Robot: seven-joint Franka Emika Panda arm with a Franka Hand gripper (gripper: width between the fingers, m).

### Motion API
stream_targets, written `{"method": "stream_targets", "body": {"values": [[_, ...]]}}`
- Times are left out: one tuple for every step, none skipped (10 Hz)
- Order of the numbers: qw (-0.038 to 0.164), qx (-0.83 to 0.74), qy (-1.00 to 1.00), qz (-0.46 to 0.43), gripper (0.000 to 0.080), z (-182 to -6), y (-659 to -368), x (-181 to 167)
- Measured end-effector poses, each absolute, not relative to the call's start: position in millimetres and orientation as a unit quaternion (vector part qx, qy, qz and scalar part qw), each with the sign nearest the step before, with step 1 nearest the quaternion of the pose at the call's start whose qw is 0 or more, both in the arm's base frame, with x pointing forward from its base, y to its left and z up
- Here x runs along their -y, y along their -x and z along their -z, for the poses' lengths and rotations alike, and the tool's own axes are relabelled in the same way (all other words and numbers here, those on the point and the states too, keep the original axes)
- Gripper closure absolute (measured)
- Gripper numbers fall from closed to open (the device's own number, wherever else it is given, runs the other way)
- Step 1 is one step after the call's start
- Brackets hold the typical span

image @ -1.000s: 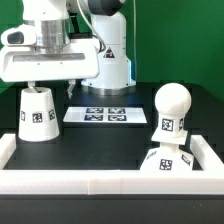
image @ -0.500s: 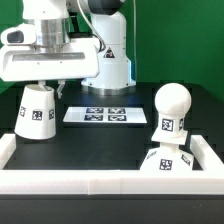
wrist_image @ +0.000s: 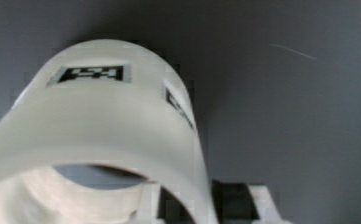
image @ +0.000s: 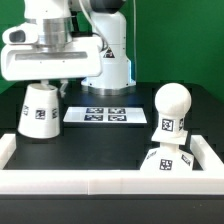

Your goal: Assemble lamp

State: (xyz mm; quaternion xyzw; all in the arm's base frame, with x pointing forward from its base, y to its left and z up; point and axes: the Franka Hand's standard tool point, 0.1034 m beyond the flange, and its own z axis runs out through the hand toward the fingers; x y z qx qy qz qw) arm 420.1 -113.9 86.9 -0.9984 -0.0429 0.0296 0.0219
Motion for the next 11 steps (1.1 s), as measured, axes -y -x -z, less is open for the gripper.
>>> {"method": "stream_targets", "body": {"values": [[0.033, 0.044, 0.998, -0.032, 0.0755, -99.6, -425.6, 91.1], [0.041, 0.041, 0.998, -0.034, 0.0755, -110.9, -432.8, 74.4], [0.049, 0.026, 0.998, -0.041, 0.0755, -123.1, -441.3, 58.4], [0.054, 0.021, 0.998, -0.04, 0.0755, -140.1, -456.3, 41.5], [0.057, 0.012, 0.998, -0.037, 0.0755, -158.4, -474.6, 27.5], [0.058, 0.009, 0.998, -0.034, 0.0755, -165.9, -483.4, 23.2], [0.057, 0.008, 0.998, -0.037, 0.0755, -162.9, -480.9, 24.7], [0.057, 0.007, 0.998, -0.039, 0.0755, -161.0, -478.9, 25.0], [0.057, 0.007, 0.998, -0.039, 0.0755, -160.9, -478.9, 24.9], [0.057, 0.007, 0.998, -0.039, 0.0755, -160.6, -478.8, 24.9], [0.057, 0.008, 0.998, -0.04, 0.0755, -160.9, -479.1, 23.4]]}}
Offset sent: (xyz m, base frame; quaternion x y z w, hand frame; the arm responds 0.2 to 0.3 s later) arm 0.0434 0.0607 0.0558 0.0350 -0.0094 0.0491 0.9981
